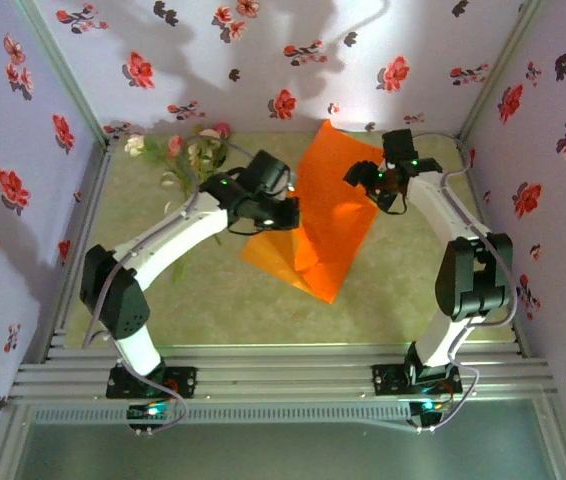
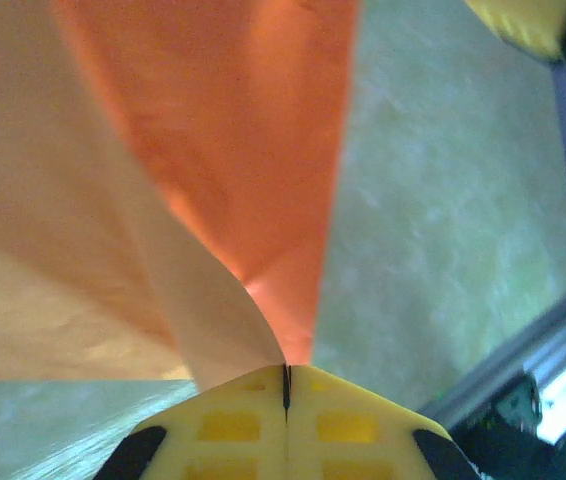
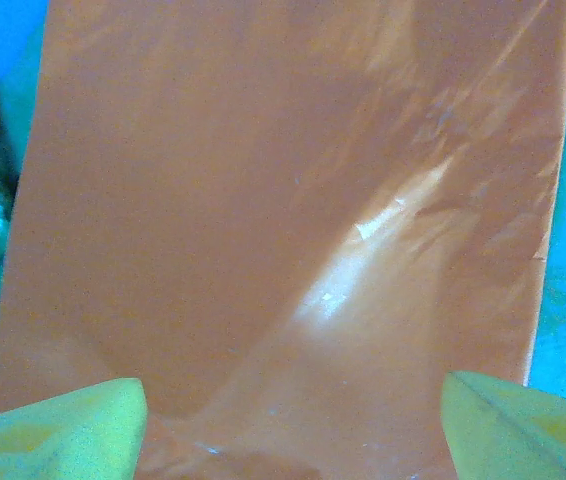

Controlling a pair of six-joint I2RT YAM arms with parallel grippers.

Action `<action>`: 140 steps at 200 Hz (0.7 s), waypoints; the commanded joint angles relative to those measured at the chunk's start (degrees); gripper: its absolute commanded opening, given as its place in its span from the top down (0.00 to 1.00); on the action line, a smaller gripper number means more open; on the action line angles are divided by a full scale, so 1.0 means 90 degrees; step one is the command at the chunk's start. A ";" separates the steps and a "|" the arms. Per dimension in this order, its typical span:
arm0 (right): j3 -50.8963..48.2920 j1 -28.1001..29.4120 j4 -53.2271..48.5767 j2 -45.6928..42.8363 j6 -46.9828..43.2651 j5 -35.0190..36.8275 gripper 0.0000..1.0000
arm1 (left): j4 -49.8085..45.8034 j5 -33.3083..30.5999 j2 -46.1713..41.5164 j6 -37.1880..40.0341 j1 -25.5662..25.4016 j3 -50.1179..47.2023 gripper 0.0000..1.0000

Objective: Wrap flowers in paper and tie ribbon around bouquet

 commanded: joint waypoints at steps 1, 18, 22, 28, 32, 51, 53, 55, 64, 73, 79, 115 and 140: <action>0.0045 0.0054 -0.0348 -0.0285 0.0088 -0.0528 0.20 | 0.0239 0.0214 0.0450 0.0736 -0.0454 0.0144 1.00; 0.0160 0.0195 -0.0541 -0.0336 0.0284 -0.0629 0.18 | 0.0416 0.0039 0.0625 0.0805 -0.0702 0.0207 1.00; 0.0178 0.0263 -0.0611 -0.0336 0.0310 -0.0645 0.18 | 0.0455 0.0012 0.0647 0.0824 -0.0746 0.0226 1.00; 0.0174 0.0331 -0.0653 -0.0337 0.0322 -0.0683 0.17 | 0.0522 -0.0021 0.0670 0.0856 -0.0811 0.0258 1.00; 0.0159 0.0400 -0.0659 -0.0337 0.0323 -0.0723 0.17 | 0.0571 -0.0043 0.0674 0.0882 -0.0851 0.0273 1.00; 0.0162 0.0739 -0.0749 -0.0343 0.0184 -0.0699 0.16 | 0.0755 -0.0037 0.0678 0.0974 -0.1020 0.0354 1.00; 0.0162 0.0766 -0.0742 -0.0343 0.0174 -0.0695 0.16 | 0.0765 -0.0030 0.0686 0.0983 -0.1038 0.0363 1.00; 0.0163 0.0795 -0.0748 -0.0336 0.0164 -0.0696 0.16 | 0.0767 -0.0028 0.0690 0.0993 -0.1057 0.0375 1.00; 0.0188 0.0913 -0.0762 -0.0319 0.0103 -0.0712 0.14 | 0.0768 -0.0018 0.0704 0.1047 -0.1120 0.0414 1.00; 0.0245 0.0985 -0.0786 -0.0280 0.0039 -0.0724 0.13 | 0.0758 0.0028 0.0724 0.1072 -0.1168 0.0431 1.00; 0.0264 0.1019 -0.0764 -0.0269 -0.0032 -0.0736 0.11 | 0.0758 0.0090 0.0743 0.1074 -0.1190 0.0424 1.00; 0.0423 0.1102 -0.1116 0.0021 -0.0380 -0.0687 0.14 | 0.0833 0.0147 0.0704 0.1065 -0.1286 0.0408 1.00; 0.0416 0.1094 -0.1386 0.0283 -0.0700 -0.0374 0.43 | 0.0949 0.0081 0.0575 0.1060 -0.1330 0.0436 1.00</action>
